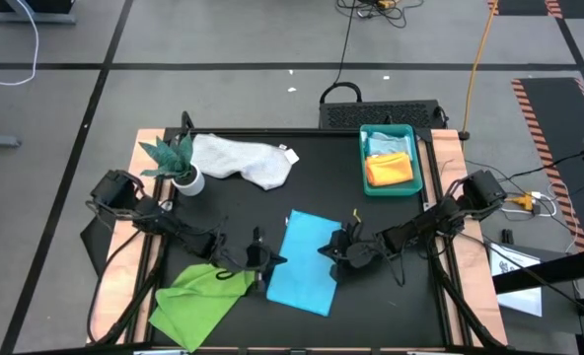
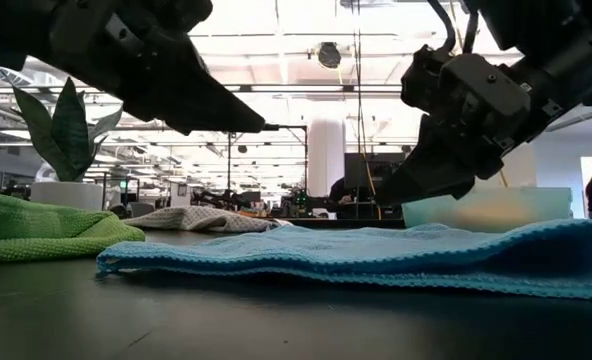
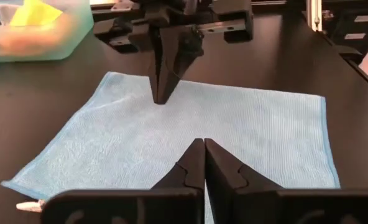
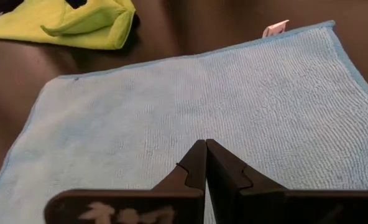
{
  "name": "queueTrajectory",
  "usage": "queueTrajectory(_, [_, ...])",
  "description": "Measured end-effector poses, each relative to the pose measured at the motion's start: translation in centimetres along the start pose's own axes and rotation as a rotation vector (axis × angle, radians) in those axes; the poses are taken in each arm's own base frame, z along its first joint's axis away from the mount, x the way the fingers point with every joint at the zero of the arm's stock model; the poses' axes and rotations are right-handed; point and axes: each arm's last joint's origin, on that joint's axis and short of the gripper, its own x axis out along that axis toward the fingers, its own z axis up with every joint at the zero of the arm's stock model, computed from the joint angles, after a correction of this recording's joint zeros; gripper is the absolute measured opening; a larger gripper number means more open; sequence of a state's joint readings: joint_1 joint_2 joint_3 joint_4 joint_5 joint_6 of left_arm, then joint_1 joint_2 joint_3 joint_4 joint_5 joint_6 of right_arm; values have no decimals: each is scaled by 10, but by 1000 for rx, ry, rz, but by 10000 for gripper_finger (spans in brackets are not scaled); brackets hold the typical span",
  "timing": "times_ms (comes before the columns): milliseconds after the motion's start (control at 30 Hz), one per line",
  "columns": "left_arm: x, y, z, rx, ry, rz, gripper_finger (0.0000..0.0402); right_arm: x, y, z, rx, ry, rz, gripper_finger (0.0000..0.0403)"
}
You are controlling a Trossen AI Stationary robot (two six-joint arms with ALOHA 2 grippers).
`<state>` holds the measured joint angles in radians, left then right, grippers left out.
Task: Fold microfiber towels
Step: Fold the blue microfiber cloth
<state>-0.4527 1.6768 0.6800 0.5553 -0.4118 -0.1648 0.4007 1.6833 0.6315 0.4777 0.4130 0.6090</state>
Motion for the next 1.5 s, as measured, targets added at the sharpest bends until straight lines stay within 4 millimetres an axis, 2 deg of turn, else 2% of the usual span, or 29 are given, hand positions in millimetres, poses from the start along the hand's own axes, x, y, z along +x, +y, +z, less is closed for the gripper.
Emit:
queueTrajectory(233, [2, 5, -1, -8, 28, -36, 15, 0, 4, -9, 4, 33, 3, 0])
queueTrajectory(367, [3, 7, -6, -13, 77, -41, 4, 11, 1, -25, 30, 73, -29, 0])
queueTrajectory(467, [3, 7, -7, -12, 91, -38, 7, 20, -1, -29, 79, 51, -31, 0])
queueTrajectory(733, [3, 7, -7, -20, 92, -38, 8, 39, -19, -24, 191, 34, -109, 0])
queueTrajectory(1067, [-9, -8, -1, 39, 54, -86, 13, 66, -11, -11, 153, 58, -172, 0])
queueTrajectory(1200, [-17, -14, 5, 68, 23, -105, 3, 66, -8, -8, 133, 71, -125, 0])
queueTrajectory(1300, [-20, -18, 5, 88, 14, -88, 12, 65, -3, -6, 99, 98, -27, 0])
queueTrajectory(1400, [-21, -20, 4, 97, 12, -80, 17, 55, 8, -3, 64, 127, 45, 0])
queueTrajectory(1500, [-21, -20, 4, 97, 13, -79, 15, 38, 13, 2, 67, 154, 0, 0])
